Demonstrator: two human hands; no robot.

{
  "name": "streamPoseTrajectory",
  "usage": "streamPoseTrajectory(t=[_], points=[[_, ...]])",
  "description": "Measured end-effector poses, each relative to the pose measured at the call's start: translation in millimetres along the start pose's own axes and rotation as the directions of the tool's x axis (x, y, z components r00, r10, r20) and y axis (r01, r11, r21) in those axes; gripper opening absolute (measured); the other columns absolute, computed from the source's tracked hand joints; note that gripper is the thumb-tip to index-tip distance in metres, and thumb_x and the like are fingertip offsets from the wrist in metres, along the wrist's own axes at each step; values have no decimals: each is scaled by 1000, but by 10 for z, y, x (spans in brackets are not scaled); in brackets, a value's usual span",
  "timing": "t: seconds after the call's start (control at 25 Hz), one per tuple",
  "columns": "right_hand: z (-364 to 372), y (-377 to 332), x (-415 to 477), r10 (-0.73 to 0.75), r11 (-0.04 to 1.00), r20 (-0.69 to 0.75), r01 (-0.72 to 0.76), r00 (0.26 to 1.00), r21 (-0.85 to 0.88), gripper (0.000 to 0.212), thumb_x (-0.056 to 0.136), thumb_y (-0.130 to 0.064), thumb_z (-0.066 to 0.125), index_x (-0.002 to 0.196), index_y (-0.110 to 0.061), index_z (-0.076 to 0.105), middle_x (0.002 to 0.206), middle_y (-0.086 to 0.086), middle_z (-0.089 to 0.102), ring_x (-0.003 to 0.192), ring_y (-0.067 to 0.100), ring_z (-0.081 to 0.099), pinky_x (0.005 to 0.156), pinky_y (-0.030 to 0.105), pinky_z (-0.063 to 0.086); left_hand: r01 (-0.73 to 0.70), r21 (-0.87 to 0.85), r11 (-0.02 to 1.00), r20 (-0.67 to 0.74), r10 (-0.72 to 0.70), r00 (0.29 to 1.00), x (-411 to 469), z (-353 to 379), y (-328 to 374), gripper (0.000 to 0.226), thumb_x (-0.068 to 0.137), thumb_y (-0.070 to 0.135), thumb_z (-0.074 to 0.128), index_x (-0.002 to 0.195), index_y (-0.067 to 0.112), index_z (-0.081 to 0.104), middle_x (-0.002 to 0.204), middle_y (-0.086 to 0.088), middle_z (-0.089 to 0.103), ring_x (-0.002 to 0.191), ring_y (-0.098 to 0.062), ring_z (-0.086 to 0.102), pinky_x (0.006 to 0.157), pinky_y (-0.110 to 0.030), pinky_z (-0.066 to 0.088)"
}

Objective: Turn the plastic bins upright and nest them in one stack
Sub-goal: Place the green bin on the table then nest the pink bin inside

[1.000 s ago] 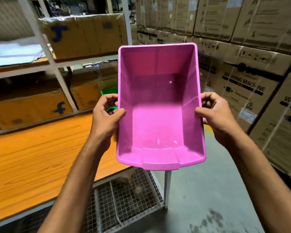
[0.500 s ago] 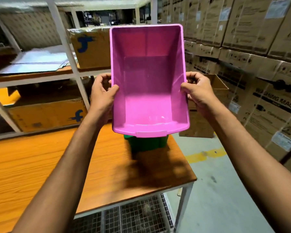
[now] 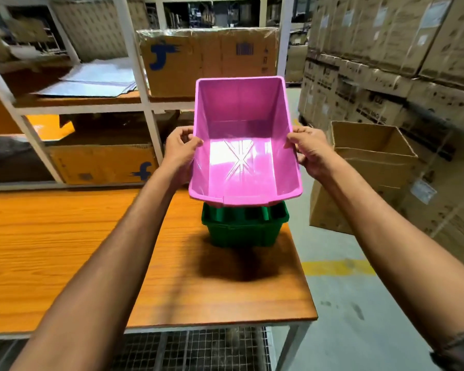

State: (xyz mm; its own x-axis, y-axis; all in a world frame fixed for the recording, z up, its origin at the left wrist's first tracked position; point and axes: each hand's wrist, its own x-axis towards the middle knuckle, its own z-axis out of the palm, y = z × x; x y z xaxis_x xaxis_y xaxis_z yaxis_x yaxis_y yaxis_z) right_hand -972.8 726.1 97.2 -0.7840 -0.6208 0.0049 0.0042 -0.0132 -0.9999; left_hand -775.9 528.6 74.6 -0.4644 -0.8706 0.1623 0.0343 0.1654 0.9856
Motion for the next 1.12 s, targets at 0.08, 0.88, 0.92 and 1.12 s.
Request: streamPoseTrajectory(t=[0.08, 0.88, 0.92, 1.12], points=[[4, 61, 37, 14, 1000, 22, -14, 1000, -3, 36, 80, 17, 47, 71, -13, 65, 46, -8, 60, 39, 4, 52, 39, 15, 36, 20, -14, 1000, -16, -20, 1000, -14, 40, -107, 30, 93, 4, 64, 121, 13, 63, 108, -11, 68, 92, -21, 69, 67, -31, 58], [98, 484, 188, 239, 971, -58, -239, 969, 21, 22, 80, 14, 53, 71, -6, 55, 33, -4, 45, 26, 5, 42, 44, 17, 42, 319, -17, 947, 0, -319, 948, 42, 161, -504, 29, 101, 14, 64, 128, 5, 64, 112, -12, 70, 80, -17, 66, 61, -30, 55], [99, 520, 221, 258, 966, -66, -257, 964, 22, 17, 79, 13, 55, 77, -4, 59, 38, -2, 52, 31, 7, 49, 46, 20, 47, 338, -7, 941, 6, -338, 941, 47, 164, -516, 29, 101, 15, 64, 128, 6, 64, 110, -10, 70, 81, -17, 66, 60, -30, 54], [86, 726, 350, 380, 923, -51, -383, 923, -48, 38, 81, 8, 57, 118, 1, 61, 92, 12, 68, 75, 24, 68, 59, 32, 62, 418, 119, 901, 18, -423, 906, 81, 210, -598, 25, 102, 12, 60, 126, 5, 64, 103, -9, 69, 82, -19, 67, 62, -30, 57]])
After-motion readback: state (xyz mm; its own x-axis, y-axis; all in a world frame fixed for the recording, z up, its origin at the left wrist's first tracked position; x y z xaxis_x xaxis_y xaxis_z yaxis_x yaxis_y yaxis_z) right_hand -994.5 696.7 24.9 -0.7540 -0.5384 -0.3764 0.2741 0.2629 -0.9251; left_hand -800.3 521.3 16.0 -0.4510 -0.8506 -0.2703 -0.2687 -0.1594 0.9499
